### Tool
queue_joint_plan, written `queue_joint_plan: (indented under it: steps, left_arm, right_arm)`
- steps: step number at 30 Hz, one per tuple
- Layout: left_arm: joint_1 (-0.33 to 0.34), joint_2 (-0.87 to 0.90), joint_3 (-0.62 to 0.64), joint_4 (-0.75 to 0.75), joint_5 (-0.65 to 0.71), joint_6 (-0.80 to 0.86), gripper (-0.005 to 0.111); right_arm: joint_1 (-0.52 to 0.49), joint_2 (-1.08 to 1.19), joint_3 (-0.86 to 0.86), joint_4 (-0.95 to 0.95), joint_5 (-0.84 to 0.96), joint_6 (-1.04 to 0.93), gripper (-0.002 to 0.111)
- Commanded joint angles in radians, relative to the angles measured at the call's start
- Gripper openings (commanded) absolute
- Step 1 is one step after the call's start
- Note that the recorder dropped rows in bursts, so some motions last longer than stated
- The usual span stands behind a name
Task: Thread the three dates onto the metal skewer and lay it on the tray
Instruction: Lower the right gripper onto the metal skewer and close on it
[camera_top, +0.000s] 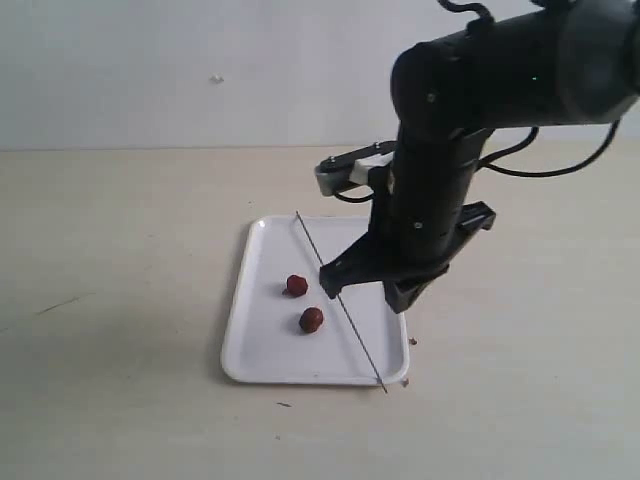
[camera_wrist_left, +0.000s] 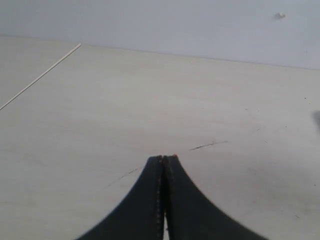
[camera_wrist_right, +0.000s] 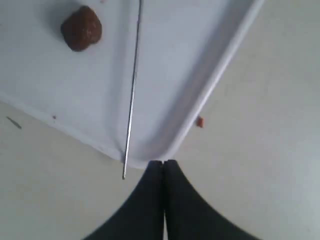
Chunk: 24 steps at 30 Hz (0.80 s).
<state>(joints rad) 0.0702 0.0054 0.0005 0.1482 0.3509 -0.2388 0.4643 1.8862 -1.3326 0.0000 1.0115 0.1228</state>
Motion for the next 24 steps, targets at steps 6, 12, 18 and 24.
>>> queue_joint_plan:
  steps: [6,12,18,24]
  left_arm:
    - [0.001,-0.005,0.000,0.005,-0.003,-0.002,0.000]
    - [-0.016,-0.005,0.000,0.006,-0.003,-0.002,0.000]
    - [-0.016,-0.005,0.000,0.006,-0.003,-0.002,0.000]
    - [-0.016,-0.005,0.000,0.006,-0.003,-0.002,0.000]
  right_arm:
    - [0.002,0.210,-0.195,0.101,0.092,-0.123,0.002]
    - [0.002,0.258,-0.214,0.095,0.073,-0.123,0.026]
    - [0.002,0.284,-0.214,0.095,0.016,-0.123,0.037]
    - [0.002,0.305,-0.214,0.087,-0.047,-0.093,0.037]
